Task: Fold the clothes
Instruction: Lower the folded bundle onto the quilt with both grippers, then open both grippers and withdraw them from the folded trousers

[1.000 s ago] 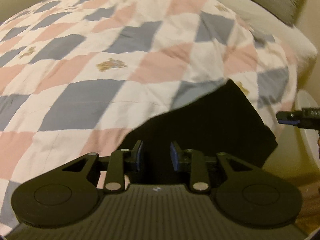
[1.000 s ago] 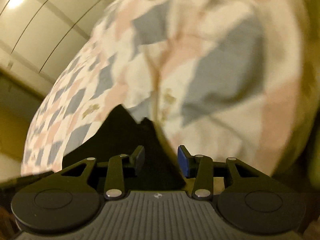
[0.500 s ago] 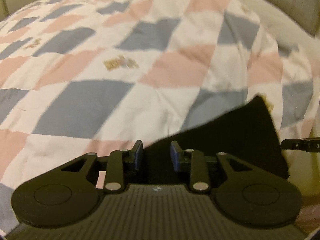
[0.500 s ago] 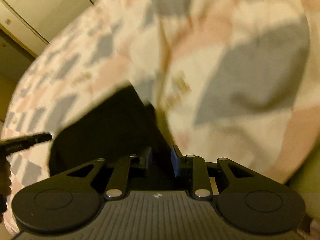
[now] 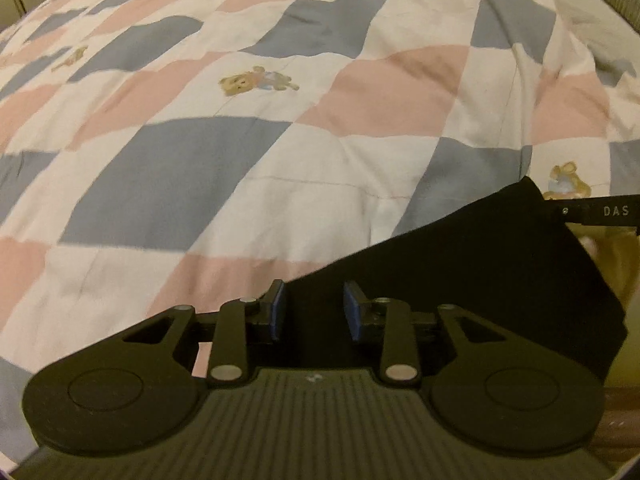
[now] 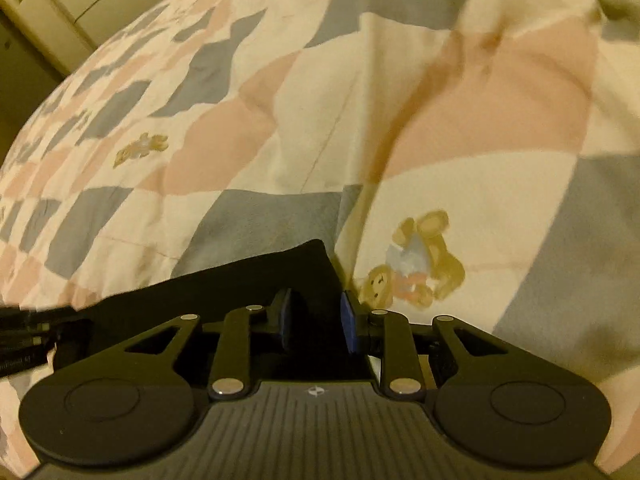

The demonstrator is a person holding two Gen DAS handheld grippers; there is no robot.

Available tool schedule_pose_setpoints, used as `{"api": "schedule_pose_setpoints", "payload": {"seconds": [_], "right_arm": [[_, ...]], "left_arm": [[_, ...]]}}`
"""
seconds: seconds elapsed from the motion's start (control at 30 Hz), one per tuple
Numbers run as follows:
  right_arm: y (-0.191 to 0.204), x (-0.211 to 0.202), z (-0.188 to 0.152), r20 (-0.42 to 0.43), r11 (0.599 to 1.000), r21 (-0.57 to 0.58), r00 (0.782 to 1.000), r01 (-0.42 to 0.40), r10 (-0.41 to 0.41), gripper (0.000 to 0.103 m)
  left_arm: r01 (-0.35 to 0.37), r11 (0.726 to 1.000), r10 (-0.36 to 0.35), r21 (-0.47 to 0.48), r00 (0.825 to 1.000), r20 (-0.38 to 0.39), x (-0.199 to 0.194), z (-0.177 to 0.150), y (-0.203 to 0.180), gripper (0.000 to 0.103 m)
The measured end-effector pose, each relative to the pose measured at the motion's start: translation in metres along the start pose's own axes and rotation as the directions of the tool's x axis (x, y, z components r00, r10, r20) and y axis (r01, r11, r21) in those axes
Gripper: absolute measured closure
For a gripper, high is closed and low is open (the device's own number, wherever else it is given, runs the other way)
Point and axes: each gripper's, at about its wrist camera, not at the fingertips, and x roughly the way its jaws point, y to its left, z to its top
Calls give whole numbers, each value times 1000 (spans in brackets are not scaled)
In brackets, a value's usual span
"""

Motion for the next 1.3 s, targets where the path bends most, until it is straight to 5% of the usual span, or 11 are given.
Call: {"api": "schedule_pose_setpoints", "payload": {"seconds": [0.33,0.5,0.63,0.87,1.03,1.3], "right_arm": [[6,-69,-30,82,998,-21,994,-63,65,73],[9,-48,-52,-21,998,-55,1000,9,-10,77],[16,-42,-53,-18,998,-52,999,35,-36,73],[30,-82,-82,10,1000,-16,1000,13,-12,66],[42,-67,-105,-17,998,-16,998,65,-65,57],[84,-127,-120,76,998,70,997,-8,3,49]], "left_arm": [[33,999,-33,-31,999,10,-59,-11,-4,80],[11,1000,-11,-4,997,-83,-38,-32,-12,80],[-21,1000,19,-18,992,-123,-23,-29,-13,80],[-17,1000,15,-18,994,-106,-56,-42,-9,80],[-86,996,87,14,974,-210,-28,-62,-15,75],[-100,995,102,31,988,-113,-120,-59,-4,72]]}}
